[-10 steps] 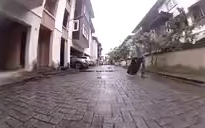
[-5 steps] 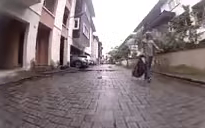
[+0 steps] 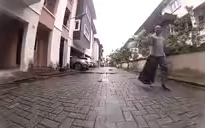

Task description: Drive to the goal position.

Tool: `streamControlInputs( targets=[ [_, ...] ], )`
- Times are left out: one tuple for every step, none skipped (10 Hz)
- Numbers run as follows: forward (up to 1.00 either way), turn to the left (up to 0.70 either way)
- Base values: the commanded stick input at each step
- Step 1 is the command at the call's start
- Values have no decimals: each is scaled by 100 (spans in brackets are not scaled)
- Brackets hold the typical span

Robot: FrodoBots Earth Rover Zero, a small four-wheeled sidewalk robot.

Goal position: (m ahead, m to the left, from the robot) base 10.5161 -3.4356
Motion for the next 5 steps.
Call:
streamControlInputs(
  targets=[
    [50,0],
    [50,0],
    [50,0],
    [50,0],
    [50,0]
  ],
)
